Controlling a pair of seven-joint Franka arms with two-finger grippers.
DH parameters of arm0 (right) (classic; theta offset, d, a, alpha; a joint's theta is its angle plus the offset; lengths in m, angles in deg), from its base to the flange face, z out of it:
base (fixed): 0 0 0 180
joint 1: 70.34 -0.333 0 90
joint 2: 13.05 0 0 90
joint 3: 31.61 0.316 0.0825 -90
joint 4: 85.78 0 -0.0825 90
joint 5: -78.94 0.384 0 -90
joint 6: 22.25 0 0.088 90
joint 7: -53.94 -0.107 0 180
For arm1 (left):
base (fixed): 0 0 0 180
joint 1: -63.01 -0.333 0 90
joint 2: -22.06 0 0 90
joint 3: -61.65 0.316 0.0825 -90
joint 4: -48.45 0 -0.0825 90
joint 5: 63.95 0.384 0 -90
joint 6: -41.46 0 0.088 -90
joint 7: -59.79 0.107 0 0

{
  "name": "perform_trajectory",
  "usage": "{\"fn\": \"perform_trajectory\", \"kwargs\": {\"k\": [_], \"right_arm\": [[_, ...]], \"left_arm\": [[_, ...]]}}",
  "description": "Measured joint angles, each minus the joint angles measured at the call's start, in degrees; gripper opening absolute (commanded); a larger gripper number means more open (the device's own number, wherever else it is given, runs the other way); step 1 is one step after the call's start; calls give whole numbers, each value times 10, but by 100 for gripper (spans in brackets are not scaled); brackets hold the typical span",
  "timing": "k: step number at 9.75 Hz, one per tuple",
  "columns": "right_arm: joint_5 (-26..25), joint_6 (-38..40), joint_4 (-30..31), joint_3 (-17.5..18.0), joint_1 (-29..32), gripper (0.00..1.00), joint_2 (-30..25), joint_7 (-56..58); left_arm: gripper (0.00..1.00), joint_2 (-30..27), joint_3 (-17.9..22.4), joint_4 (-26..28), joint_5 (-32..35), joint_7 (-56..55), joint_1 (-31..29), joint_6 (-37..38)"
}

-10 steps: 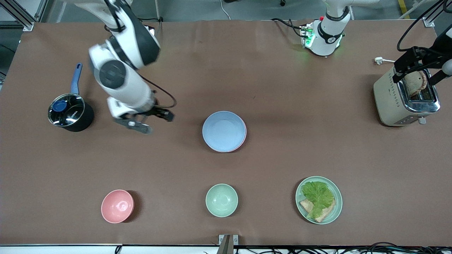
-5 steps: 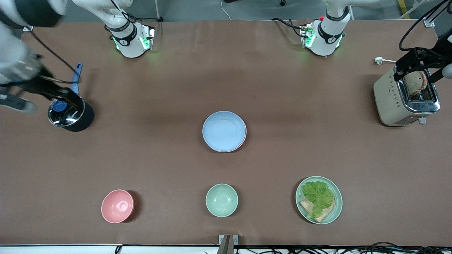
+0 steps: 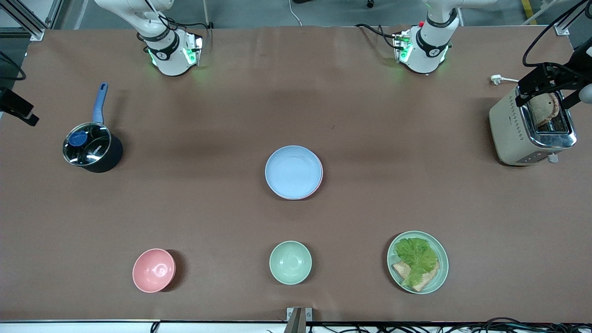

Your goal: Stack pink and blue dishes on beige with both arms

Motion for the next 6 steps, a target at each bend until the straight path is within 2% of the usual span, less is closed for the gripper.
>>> {"fn": "perform_trajectory", "kwargs": {"k": [3, 6], "right_arm": [[0, 14, -27, 0, 2, 100, 36, 20], [1, 18, -27, 0, 2, 100, 39, 32]], "left_arm": [[100, 0, 0, 0, 0, 0, 0, 0], [100, 0, -1, 0, 0, 0, 0, 0]]}}
